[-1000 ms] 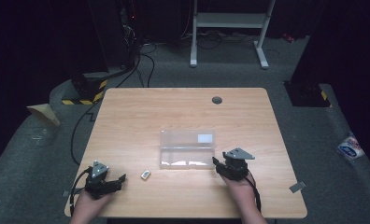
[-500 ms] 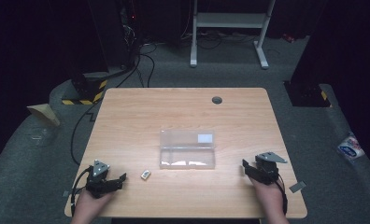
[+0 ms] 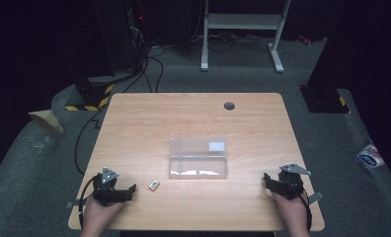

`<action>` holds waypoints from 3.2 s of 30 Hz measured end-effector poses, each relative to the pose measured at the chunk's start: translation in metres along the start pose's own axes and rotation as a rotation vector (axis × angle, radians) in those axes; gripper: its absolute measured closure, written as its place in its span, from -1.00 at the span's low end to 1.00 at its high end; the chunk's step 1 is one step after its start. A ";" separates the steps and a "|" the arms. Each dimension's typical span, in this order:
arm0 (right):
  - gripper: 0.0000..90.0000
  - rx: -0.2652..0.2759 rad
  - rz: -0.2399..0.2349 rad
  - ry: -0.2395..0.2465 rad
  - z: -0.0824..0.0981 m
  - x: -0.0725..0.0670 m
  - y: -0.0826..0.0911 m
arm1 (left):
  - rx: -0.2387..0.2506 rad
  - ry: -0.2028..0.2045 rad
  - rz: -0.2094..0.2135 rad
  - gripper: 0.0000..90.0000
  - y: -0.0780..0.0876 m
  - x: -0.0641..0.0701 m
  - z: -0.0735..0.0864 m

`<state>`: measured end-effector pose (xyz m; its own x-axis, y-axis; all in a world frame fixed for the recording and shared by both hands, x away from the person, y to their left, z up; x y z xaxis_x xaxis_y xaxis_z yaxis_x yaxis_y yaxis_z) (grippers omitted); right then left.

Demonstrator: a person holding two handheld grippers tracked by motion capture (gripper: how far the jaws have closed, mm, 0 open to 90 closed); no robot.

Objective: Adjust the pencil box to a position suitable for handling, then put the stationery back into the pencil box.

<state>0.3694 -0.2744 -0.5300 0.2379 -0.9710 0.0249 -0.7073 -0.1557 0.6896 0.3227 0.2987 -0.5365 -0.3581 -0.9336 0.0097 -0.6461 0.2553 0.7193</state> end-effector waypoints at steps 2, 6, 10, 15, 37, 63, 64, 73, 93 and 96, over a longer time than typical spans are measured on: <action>-0.38 0.003 0.003 -0.003 -0.001 0.000 -0.001 | -0.003 -0.004 0.000 -1.00 0.000 0.000 -0.001; -0.38 0.000 0.004 -0.003 0.000 0.000 0.000 | -0.008 -0.019 0.001 -1.00 0.000 0.000 -0.002; -0.37 0.002 0.003 -0.003 0.000 0.000 0.000 | -0.002 -0.026 -0.003 -1.00 0.000 0.002 -0.004; -0.36 0.003 -0.001 -0.001 0.000 -0.002 0.000 | 0.015 -0.042 0.014 -1.00 0.003 0.007 -0.009; -0.32 0.005 0.004 -0.006 0.000 -0.002 0.000 | 0.082 -0.073 0.106 -0.99 -0.006 0.046 -0.037; -0.29 0.009 0.005 0.005 -0.001 -0.002 -0.001 | 0.065 -0.129 0.198 -0.96 -0.011 0.072 -0.030; -0.29 0.008 0.006 0.000 -0.001 -0.002 0.000 | 0.065 -0.129 0.198 -0.96 -0.011 0.072 -0.030; -0.29 0.009 0.006 0.001 -0.001 -0.002 -0.001 | 0.063 -0.117 0.206 -0.93 -0.012 0.070 -0.030; -0.28 0.008 0.003 -0.002 0.000 -0.003 0.000 | 0.052 -0.128 0.204 -0.16 -0.008 0.076 -0.020; -0.28 0.008 0.002 -0.002 0.000 -0.003 0.000 | 0.053 -0.126 0.194 -0.03 -0.008 0.077 -0.018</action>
<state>0.3692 -0.2716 -0.5299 0.2352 -0.9716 0.0251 -0.7132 -0.1550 0.6836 0.3128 0.2206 -0.5292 -0.5584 -0.8278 0.0550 -0.5904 0.4431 0.6746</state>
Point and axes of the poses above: each handheld gripper's, and its own axes: y roughly backward along the jaws, z roughly out of its underside, x roughly to its right, the point moved 1 cm from there along -y, roughly forward along the jaws, and after that the axes turned 1 degree about z, right-handed, at the moved point
